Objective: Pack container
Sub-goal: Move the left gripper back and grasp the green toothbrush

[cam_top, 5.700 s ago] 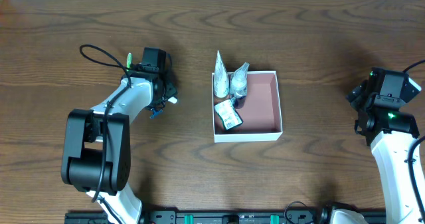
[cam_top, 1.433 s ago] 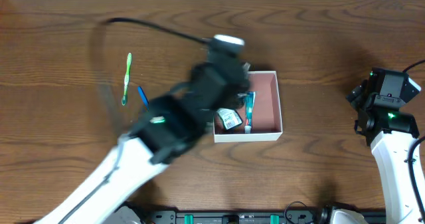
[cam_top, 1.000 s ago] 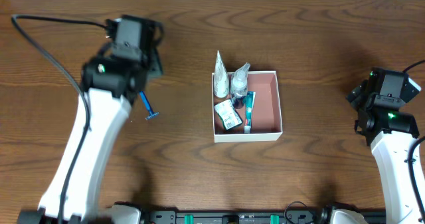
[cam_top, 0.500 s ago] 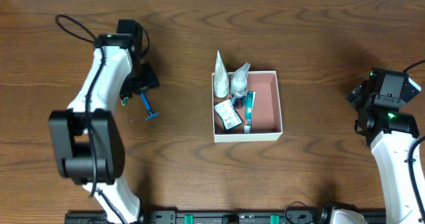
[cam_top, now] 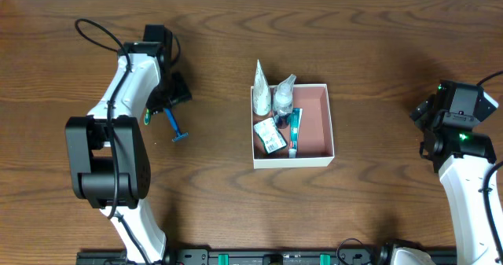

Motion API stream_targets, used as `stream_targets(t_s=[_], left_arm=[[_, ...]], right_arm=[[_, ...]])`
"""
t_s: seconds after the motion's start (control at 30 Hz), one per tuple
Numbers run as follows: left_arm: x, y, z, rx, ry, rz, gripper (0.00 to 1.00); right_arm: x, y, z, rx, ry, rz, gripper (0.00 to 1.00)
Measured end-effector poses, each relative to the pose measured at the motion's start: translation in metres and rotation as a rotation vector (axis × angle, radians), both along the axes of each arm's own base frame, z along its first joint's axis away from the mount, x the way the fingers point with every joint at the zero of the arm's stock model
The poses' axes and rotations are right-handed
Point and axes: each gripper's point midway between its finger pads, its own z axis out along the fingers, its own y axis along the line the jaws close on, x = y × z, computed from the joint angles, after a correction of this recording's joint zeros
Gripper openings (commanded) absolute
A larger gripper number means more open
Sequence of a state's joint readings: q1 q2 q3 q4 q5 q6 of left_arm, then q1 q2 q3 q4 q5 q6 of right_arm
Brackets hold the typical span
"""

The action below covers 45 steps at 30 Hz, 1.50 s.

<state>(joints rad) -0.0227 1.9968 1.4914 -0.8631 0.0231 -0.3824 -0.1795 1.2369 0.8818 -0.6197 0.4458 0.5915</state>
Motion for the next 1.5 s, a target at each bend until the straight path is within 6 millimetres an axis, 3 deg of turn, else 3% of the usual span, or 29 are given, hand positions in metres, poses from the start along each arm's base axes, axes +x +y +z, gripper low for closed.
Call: stream_targets(t_s=[0.13,0.37,0.63,1.0,1.1,1.13,1.17,1.2,1.3,1.37,1.5], left_arm=[[0.023,0.012,0.004,0.032,-0.095,-0.028,0.82],[0.041,0.045,0.010,0.097,-0.167,-0.066,0.83],[0.041,0.083,0.002,0.141,-0.151,-0.156,0.81],[0.041,0.075,-0.042,0.092,-0.090,-0.285,0.79],[0.044,0.075,-0.042,0.091,-0.098,-0.290,0.72],[0.045,0.075,-0.043,0.090,-0.103,-0.292,0.64],[0.046,0.075,-0.043,0.089,-0.106,-0.290,0.47],[0.046,0.074,-0.043,0.088,-0.108,-0.289,0.35],[0.046,0.074,-0.044,0.087,-0.108,-0.291,0.13],[0.047,0.074,-0.044,0.088,-0.109,-0.295,0.06],[0.047,0.074,-0.044,0.086,-0.110,-0.287,0.06]], right_arm=[[0.000,0.000,0.000,0.000,0.000,0.000,0.99],[0.000,0.000,0.000,0.000,0.000,0.000,0.99],[0.000,0.000,0.000,0.000,0.000,0.000,0.99],[0.000,0.000,0.000,0.000,0.000,0.000,0.99],[0.000,0.000,0.000,0.000,0.000,0.000,0.99],[0.000,0.000,0.000,0.000,0.000,0.000,0.99],[0.000,0.000,0.000,0.000,0.000,0.000,0.99],[0.000,0.000,0.000,0.000,0.000,0.000,0.99],[0.000,0.000,0.000,0.000,0.000,0.000,0.99],[0.000,0.000,0.000,0.000,0.000,0.000,0.99],[0.000,0.000,0.000,0.000,0.000,0.000,0.99]])
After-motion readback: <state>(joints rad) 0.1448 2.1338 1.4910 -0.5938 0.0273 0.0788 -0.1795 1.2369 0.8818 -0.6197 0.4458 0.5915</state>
